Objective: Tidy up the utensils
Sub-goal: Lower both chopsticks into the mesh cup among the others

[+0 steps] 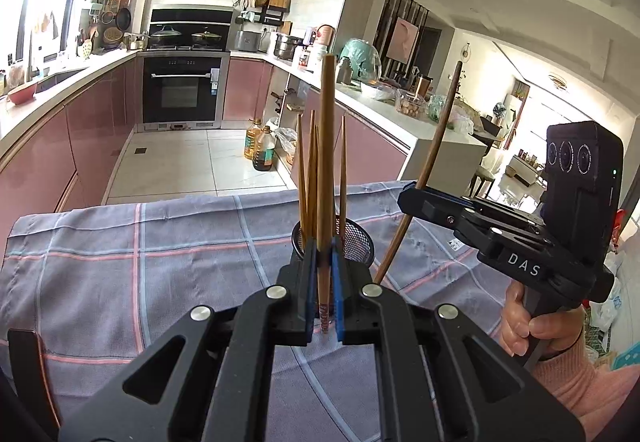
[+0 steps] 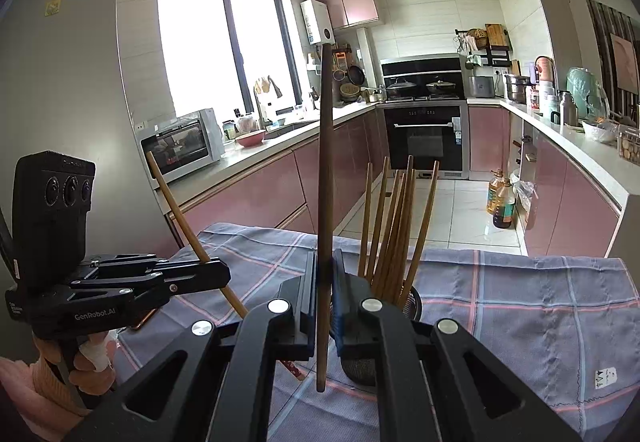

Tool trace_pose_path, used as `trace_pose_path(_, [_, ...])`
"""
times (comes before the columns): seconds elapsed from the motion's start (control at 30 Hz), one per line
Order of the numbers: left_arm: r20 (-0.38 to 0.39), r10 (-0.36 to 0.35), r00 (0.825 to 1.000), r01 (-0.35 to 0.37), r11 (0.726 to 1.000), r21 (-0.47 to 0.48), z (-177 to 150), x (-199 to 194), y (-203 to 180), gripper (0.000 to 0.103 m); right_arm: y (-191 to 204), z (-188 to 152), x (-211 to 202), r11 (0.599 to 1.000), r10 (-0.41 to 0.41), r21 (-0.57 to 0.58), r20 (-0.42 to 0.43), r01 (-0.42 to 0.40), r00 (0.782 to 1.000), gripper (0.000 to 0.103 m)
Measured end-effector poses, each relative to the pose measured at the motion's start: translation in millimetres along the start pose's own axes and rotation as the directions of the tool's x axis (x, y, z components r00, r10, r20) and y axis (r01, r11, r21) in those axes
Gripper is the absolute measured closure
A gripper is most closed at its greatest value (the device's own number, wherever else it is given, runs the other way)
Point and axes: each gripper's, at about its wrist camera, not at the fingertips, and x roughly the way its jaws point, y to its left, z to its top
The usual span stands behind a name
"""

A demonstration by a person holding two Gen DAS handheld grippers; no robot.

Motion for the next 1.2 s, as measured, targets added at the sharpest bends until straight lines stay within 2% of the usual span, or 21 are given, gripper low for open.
trace_pose_path(0.7, [0.132, -0.042, 0.990, 0.039, 0.999, 0.025, 52.1, -11.5, -11.5, 0.096, -5.9, 34.4, 6.0, 0.999, -0.036, -0.008, 0.087, 0.037, 0.996, 0.097])
trace_pose_path(0.97, [0.124, -0.035, 0.992, 0.032, 0.999, 0.032, 57.0, 4.4, -17.5, 0.096, -14.4, 30.7, 22.0, 0.998, -0.063, 0.004, 0.065, 0.063, 0.996, 0.097])
trace_pose_path(1.2, [0.077, -0.020, 0.997, 0.015, 0.998, 0.054, 53.4, 24.7, -23.9, 0.096, -15.7, 24.3, 33.7, 0.997, -0.081, 0.012, 0.039, 0.080, 0.996, 0.097])
